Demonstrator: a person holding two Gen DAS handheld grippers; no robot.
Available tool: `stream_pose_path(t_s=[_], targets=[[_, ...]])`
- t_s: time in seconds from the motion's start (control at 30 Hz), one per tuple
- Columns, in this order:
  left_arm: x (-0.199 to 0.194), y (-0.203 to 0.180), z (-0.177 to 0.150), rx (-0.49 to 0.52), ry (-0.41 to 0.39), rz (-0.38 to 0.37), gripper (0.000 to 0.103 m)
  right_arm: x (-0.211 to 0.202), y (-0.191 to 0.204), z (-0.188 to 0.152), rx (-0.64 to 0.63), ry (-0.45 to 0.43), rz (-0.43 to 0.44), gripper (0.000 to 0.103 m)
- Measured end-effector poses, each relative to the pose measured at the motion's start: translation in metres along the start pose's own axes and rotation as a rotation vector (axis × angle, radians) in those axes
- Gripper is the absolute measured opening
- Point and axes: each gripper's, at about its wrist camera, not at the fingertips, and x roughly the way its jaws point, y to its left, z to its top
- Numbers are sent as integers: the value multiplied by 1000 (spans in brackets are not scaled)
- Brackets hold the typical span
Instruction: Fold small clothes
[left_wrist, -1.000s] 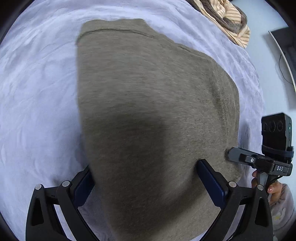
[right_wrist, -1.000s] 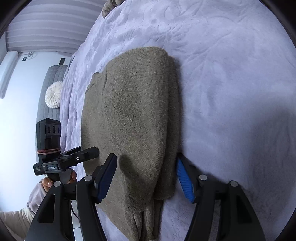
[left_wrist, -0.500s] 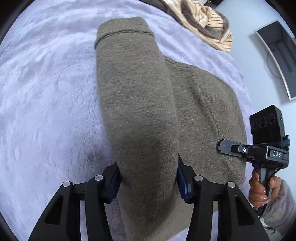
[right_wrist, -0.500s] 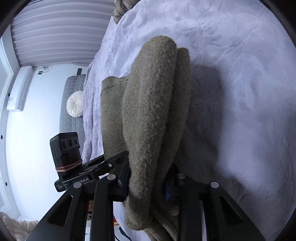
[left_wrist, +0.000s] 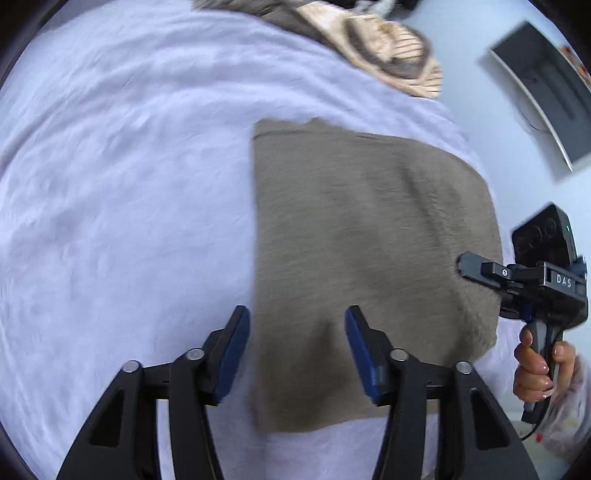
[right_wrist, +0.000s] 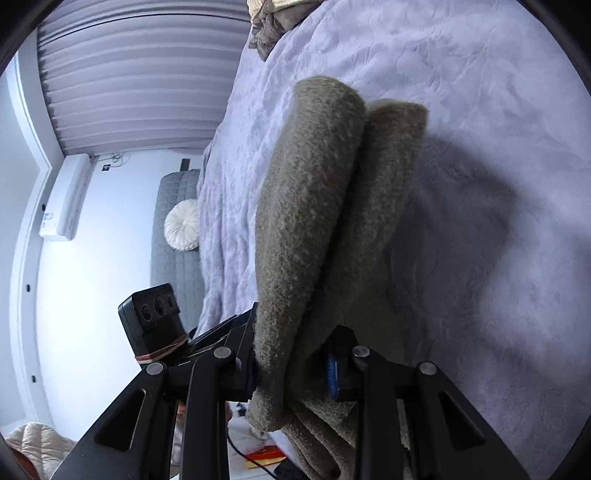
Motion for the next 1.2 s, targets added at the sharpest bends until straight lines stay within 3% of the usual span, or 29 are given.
stream_pose_path(t_s=[0.03,0.13,0.2,0.27,0.3,0.43,0.63,0.7,0.73,0.8,1.0,1.2], targets=[[-1,11,-2,-49,1,-33,89,0,-6,1,25,-14,-34,30],[-2,24,-1,-67,-24,-47,91,-3,-21,3,41,-34,-131,35],[9,23,7,-54,0,-71,91,-8,-28,6,50,-52,-183,45],[27,21,13,-45,31,-98,91,-12,-36,9,60,-65,-199,74],[35,18,16,-40,43,-99,91,-12,-41,11,68,-65,-201,75],[78,11,26,-50,119,-140,91,-12,-63,15,92,-17,-227,75],[104,-5,36,-69,137,-214,90,7,-71,17,77,46,-92,75],[104,-18,38,-37,130,-196,75,23,-70,20,74,83,-107,61],[101,-24,38,-12,125,-164,64,29,-65,18,72,103,-112,38],[89,-27,38,11,113,-171,55,32,-48,10,41,108,-73,34],[12,-18,20,22,21,-230,55,23,19,-8,-113,141,18,34],[-49,11,-37,-8,-16,-171,55,43,53,-53,-160,233,104,34]])
